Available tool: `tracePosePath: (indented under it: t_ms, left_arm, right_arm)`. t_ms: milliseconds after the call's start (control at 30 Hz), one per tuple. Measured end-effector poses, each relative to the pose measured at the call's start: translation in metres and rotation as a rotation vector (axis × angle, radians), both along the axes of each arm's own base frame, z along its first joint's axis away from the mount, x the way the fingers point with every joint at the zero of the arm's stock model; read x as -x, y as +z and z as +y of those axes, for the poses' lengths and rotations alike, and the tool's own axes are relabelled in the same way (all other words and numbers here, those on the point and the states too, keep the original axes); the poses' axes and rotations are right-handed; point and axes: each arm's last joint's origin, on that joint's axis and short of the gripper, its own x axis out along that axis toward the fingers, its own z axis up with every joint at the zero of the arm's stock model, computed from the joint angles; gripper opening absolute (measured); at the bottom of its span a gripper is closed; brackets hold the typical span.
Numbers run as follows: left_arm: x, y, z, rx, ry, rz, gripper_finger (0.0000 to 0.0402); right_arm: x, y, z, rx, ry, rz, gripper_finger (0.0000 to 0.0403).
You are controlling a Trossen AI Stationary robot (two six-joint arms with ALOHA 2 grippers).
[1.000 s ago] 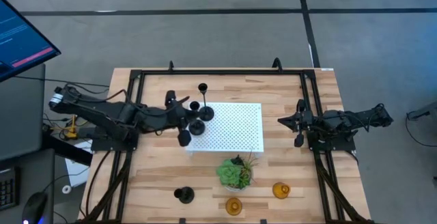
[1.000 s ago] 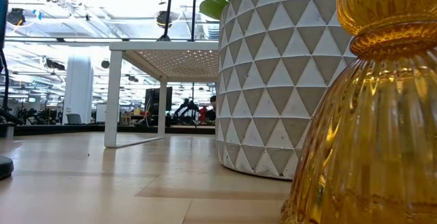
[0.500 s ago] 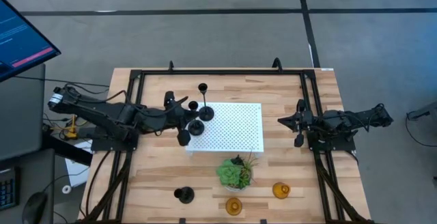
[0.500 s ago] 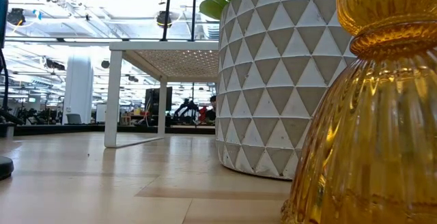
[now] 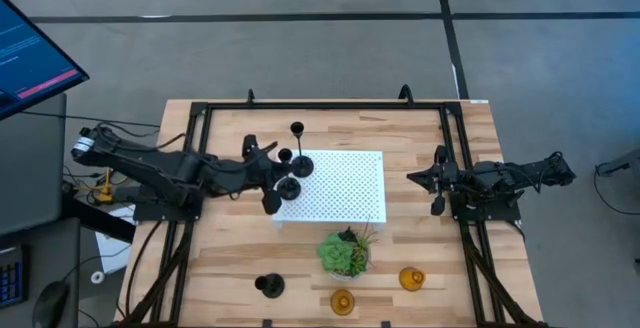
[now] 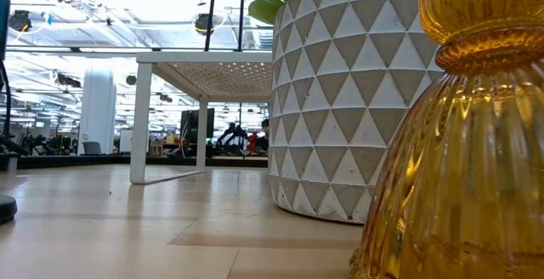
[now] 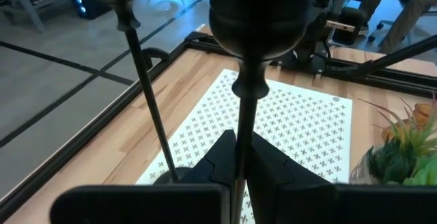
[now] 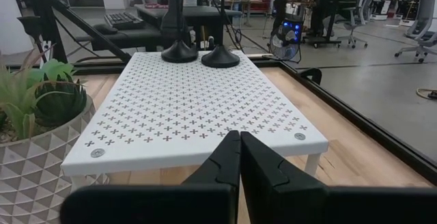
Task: Pick & Place candle stick holders
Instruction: Put the top black candle holder on the shelf, then put the black candle holder on the shelf
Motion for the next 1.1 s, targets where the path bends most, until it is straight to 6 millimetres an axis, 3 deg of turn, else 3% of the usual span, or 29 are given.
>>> tracePosePath:
  t_ms: [333, 1100]
  left_arm:
    - [-0.0044, -0.0020, -0.0011, -0.004, 0.018, 0.005, 0.0021]
    - [-0.0003, 0.0000, -0.0002, -0.006, 0.003, 0.001, 0.0122]
  right_arm:
    - [0.0000, 0.0000, 0.0000, 0.000, 0.000, 0.000, 0.0000]
    - [0.0000, 0.0000, 0.0000, 0.000, 0.000, 0.000, 0.0000]
